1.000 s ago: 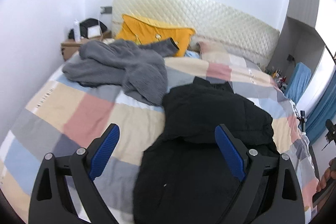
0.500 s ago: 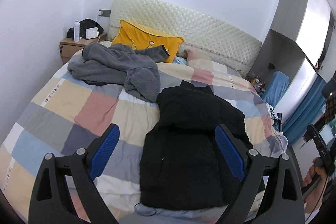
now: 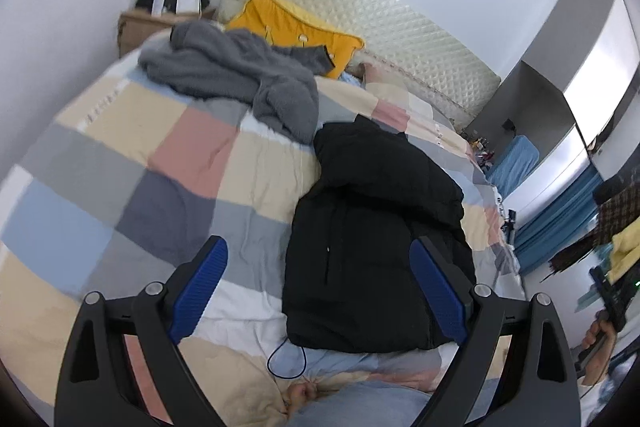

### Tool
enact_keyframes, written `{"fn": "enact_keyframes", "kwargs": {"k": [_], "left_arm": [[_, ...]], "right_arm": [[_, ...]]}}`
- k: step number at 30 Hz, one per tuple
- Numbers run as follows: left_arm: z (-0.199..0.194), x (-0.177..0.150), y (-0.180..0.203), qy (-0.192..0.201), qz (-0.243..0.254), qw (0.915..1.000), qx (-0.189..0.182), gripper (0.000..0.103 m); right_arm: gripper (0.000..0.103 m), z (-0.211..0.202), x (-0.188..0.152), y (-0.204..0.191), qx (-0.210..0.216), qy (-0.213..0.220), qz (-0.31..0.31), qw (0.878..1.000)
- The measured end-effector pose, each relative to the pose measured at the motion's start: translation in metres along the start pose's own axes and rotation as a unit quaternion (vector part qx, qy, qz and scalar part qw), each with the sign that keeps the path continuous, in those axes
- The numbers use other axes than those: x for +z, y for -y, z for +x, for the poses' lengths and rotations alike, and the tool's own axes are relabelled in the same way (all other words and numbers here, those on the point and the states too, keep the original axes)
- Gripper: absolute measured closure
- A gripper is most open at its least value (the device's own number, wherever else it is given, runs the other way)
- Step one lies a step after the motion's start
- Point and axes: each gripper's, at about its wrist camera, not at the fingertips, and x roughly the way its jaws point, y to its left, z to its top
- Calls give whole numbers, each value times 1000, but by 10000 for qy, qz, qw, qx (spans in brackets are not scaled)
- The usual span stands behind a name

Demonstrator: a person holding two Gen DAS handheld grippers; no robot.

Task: Fold large clothes
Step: 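Move both grippers to the jacket hem and grasp it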

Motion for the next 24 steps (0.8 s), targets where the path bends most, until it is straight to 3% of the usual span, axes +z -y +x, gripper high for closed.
{"fn": "enact_keyframes", "kwargs": {"k": [6, 10, 14, 24], "left_arm": [[60, -28, -14, -510, -176, 9984, -148, 10], [111, -53, -14, -943, -319, 9934, -578, 10], [155, -76, -19, -1232, -577, 9868, -876, 11], [240, -123, -32, -1898, -772, 9754, -808, 9]], "right_arm": [[27, 68, -62, 49, 169, -968, 570, 9935], [27, 113, -113, 79, 495, -1415, 1153, 9820], [24, 153, -155, 104, 514, -1854, 1543, 9691], [9, 218, -206, 131, 575, -2312, 1956, 9513]]}}
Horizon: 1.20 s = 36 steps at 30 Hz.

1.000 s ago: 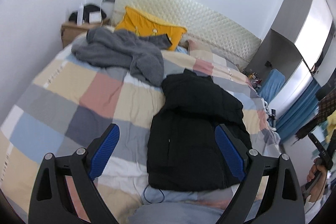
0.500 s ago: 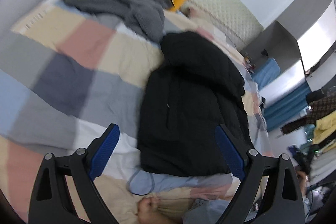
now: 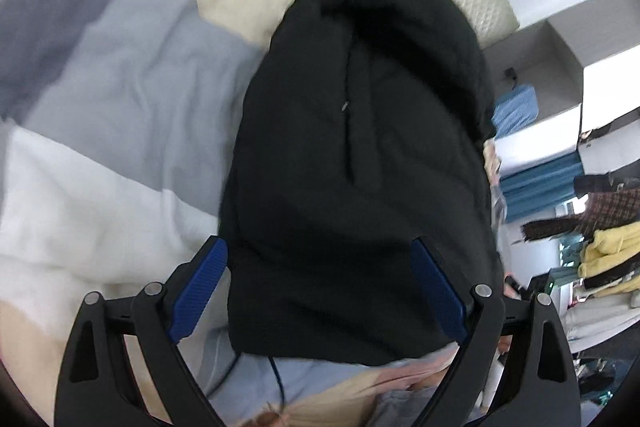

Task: Fold large clothes
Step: 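Move both grippers to the jacket hem and grasp it, then lift the hem with both grippers and fold it toward the collar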

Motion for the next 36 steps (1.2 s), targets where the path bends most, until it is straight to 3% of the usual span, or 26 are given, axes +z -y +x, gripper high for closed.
{"fn": "enact_keyframes", "kwargs": {"k": [2, 7, 10, 13, 14, 18, 21, 22, 24, 25, 27, 29, 31, 36], "left_arm": [[11, -1, -5, -89, 22, 9997, 206, 4], [20, -4, -7, -122, -101, 9998, 155, 0], [24, -7, 1, -308, -151, 9976, -596, 0], [23, -8, 8, -335, -237, 9930, -1111, 1], [25, -8, 6, -356, -364, 9912, -1221, 1], [35, -4, 1, -460, -684, 9902, -1130, 4], [32, -7, 19, -458, -510, 9902, -1217, 13], [33, -8, 24, -444, -439, 9911, -1179, 19], [30, -11, 36, -426, -365, 9924, -1099, 34], [27, -12, 41, -412, -357, 9923, -1109, 44], [21, -11, 50, -362, -324, 9932, -1054, 57], [14, -7, 61, -280, -305, 9943, -984, 73], [-3, -3, 69, -133, -168, 9960, -871, 79], [-37, 8, 91, 263, -185, 9953, -912, 86]], "right_arm": [[1, 8, 1, -1, 37, -65, 5, 10000], [0, 16, 7, -17, 314, -254, -186, 9990], [0, 16, 6, -30, 498, -269, -281, 9980], [0, 17, 7, -35, 1064, -305, -322, 9933], [0, 19, 8, -36, 1040, -380, -336, 9933], [1, 34, 9, -17, 928, -628, 81, 9937], [2, 32, 7, -31, 826, -652, -169, 9943], [7, 32, 6, -42, 933, -706, -343, 9925], [31, 27, 5, -56, 1031, -712, -565, 9905], [52, 21, 4, -67, 943, -636, -714, 9909], [77, 10, 7, -80, 655, -469, -846, 9931], [87, -4, 10, -92, 495, -345, -1003, 9931], [89, -22, 11, -105, 379, -181, -1131, 9927], [91, -77, 16, -140, 542, 417, -1299, 9892]]}}
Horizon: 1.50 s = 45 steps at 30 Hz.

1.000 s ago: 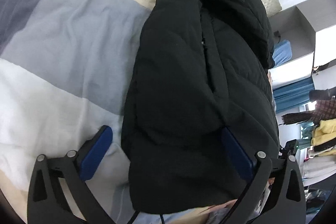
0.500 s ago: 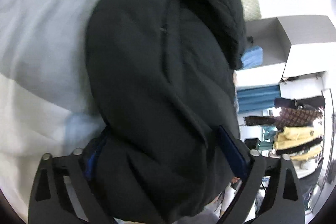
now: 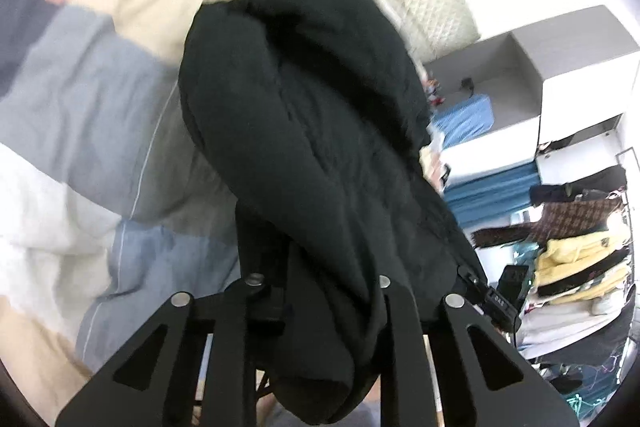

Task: Fold large clothes
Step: 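Lift the hem with both grippers and fold it toward the collar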

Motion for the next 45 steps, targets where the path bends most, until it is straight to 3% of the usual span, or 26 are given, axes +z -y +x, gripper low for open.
{"fn": "enact_keyframes", "kwargs": {"k": [10, 16, 20, 25, 32, 45], "left_arm": [[-90, 14, 26, 826, 13, 9964, -186, 88], [-131, 3, 43, 1008, 320, 9939, -310, 88], [-152, -7, 67, 1054, 723, 9918, -71, 88], [-178, -14, 92, 1117, 1064, 9880, -93, 88], [-172, 0, 108, 837, 1320, 9874, 259, 88], [-143, 50, 113, 268, 1299, 9893, 614, 86]], "right_arm": [[91, -90, 7, -45, 545, 978, -94, 9937], [91, -116, 8, -80, 793, 1231, -147, 9891], [91, -142, 6, -98, 917, 1378, -183, 9860], [91, -171, 3, -116, 947, 1426, -241, 9849], [91, -166, 14, -103, 931, 1315, 147, 9868], [90, -123, 76, -79, 726, 1010, 546, 9907]]}}
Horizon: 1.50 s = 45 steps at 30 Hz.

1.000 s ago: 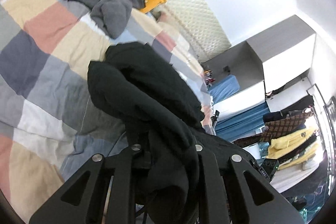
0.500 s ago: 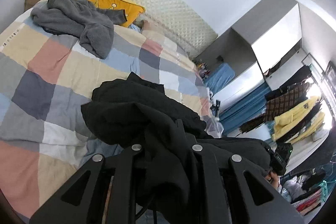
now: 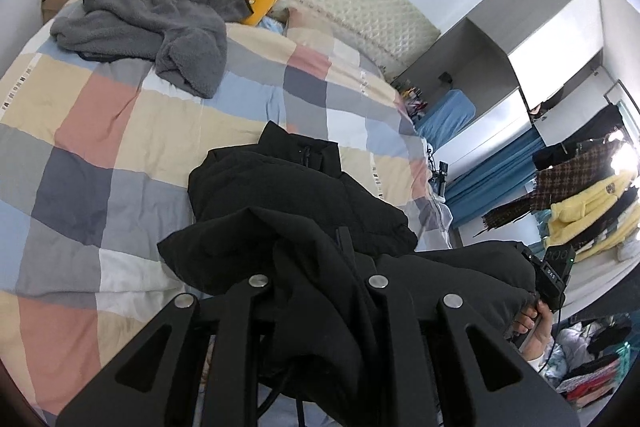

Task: Fold large clothes
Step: 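Lift the hem with both grippers and fold it toward the collar, then open both grippers and release the folded hem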

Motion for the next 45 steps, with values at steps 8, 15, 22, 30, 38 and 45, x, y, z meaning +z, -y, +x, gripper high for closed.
{"fn": "enact_keyframes", "kwargs": {"k": [8, 15, 22, 30, 38, 45], "left_arm": [[41, 44, -23, -414, -487, 9979, 36, 84], [103, 100, -46, -723, -916, 9924, 385, 84], [174, 136, -73, -1161, -1221, 9826, 787, 83], [255, 159, -110, -1701, -1522, 9667, 1155, 80], [319, 161, -134, -2209, -1588, 9550, 1182, 80], [324, 156, -141, -2299, -1726, 9529, 964, 80]], "right_arm": [[90, 66, 41, 33, -342, -120, 451, 9983], [90, 148, 87, 81, -736, -298, 1071, 9911], [90, 220, 104, 132, -1111, -650, 1394, 9818], [90, 301, 96, 200, -1503, -1171, 1837, 9643], [91, 349, 72, 246, -1932, -1658, 2086, 9443], [88, 347, 62, 256, -1726, -1725, 2239, 9436]]}}
